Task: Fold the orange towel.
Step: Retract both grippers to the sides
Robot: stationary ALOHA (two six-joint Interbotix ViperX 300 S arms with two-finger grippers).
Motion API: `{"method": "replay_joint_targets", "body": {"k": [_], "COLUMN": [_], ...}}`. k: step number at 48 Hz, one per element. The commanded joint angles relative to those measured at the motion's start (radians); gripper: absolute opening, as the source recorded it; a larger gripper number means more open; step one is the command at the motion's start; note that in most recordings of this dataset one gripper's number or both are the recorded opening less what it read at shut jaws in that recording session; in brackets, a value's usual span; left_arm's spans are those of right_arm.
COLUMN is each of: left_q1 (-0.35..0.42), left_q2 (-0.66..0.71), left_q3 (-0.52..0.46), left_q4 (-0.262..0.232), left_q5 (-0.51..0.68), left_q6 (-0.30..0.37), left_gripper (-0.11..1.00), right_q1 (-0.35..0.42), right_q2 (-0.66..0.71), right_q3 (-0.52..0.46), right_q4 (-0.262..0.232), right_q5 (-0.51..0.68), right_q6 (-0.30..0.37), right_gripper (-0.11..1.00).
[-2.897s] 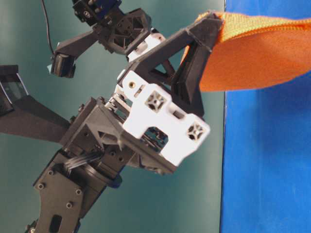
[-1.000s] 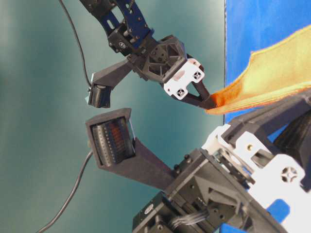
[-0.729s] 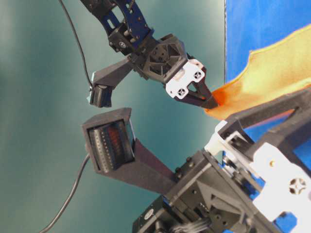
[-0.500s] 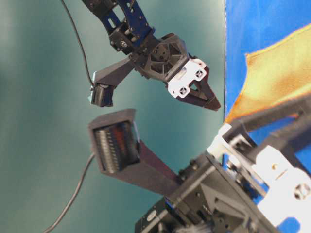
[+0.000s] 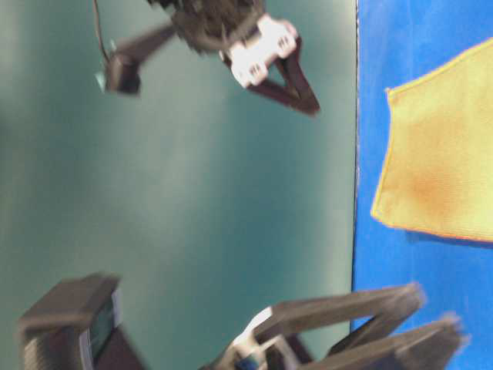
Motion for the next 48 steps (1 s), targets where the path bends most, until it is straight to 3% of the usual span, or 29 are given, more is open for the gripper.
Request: {"method": "replay_joint_targets", "body": {"k": [1,8,16,25,36,48], "left_q1": [0.003,0.014,0.074,0.123,0.169,0.175], "left_q2": [-0.067,-0.155,-0.268,-0.423,-0.557,-0.558], "left_q3": [0.008,0.046,0.149,0.268,0.388,0.394], "left_q4": [0.0,0.0,0.0,0.0,0.0,0.0], "left_q5": [-0.008,-0.051,-0.215,-0.318,-0.382,-0.393], "left_q6": [-0.002,0.0,0.002,0.002,-0.002,-0.002], "left_gripper": [0.58,0.58,0.58,0.58,0.58,0.58], "right_q1": [0.017,0.063,0.124,0.193,0.201,0.201], "right_q2": [-0.092,-0.227,-0.374,-0.512,-0.561,-0.551], "right_q3": [0.04,0.135,0.216,0.279,0.345,0.347], "right_q4": [0.009,0.041,0.087,0.117,0.13,0.13], "right_q5": [-0.011,-0.026,-0.043,-0.043,-0.087,-0.11], "right_q6": [0.003,0.005,0.005,0.005,0.005,0.005], "right_gripper": [0.6,0.6,0.6,0.6,0.6,0.6]}}
